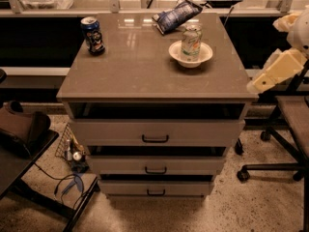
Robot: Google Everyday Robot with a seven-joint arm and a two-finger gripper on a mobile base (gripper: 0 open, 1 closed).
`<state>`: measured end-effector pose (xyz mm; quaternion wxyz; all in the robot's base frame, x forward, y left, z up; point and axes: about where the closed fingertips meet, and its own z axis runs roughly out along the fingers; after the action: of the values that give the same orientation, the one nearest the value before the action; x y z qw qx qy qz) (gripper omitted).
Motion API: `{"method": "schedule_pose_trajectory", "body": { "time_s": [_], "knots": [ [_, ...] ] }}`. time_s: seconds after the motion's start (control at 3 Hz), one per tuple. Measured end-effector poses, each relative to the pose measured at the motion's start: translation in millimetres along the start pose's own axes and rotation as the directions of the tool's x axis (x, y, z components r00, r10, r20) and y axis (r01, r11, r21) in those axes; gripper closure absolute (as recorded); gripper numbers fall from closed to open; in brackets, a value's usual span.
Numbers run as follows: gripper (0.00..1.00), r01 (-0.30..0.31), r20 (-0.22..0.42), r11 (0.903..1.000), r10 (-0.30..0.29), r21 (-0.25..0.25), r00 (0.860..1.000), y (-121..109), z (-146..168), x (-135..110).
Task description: Pick 7up can from paper bowl and place on counter
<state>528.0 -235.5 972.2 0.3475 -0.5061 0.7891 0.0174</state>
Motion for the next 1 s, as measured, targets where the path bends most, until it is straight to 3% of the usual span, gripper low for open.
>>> {"method": "schedule_pose_trajectory", "body": {
  "time_s": [0.33,0.67,1.0],
  "knots": [
    [0.0,-0.057,0.195,0.9966,0.045,0.06,0.98,-43,23,-7],
    [0.0,-0.122,0.316,0.9893,0.091,0.08,0.945,-70,38,-9],
    [0.0,-0.192,0.384,0.9787,0.149,0.074,0.911,-82,46,-6]
  ]
}}
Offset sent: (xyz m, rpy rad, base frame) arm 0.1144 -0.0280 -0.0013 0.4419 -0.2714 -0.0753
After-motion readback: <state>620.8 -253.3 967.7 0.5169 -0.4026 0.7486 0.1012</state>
